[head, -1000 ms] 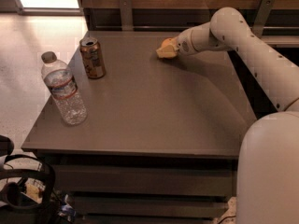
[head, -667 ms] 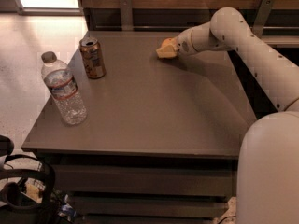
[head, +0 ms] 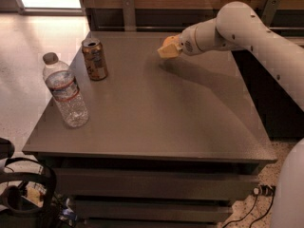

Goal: Move orange near water bottle

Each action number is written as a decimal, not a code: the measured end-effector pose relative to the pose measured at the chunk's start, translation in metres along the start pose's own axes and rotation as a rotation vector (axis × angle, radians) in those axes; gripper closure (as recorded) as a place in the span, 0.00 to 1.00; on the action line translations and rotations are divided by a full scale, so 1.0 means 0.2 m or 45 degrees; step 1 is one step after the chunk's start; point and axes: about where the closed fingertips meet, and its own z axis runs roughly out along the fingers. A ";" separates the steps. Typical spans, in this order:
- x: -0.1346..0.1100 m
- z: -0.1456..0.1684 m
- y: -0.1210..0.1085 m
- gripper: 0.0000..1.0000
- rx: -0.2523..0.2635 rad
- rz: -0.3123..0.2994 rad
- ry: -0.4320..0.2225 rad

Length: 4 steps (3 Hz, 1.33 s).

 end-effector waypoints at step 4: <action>-0.17 -0.44 0.27 1.00 -0.063 -0.055 -0.113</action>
Offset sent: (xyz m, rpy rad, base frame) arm -0.0285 -0.0104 0.0532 0.0260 -0.0284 0.0696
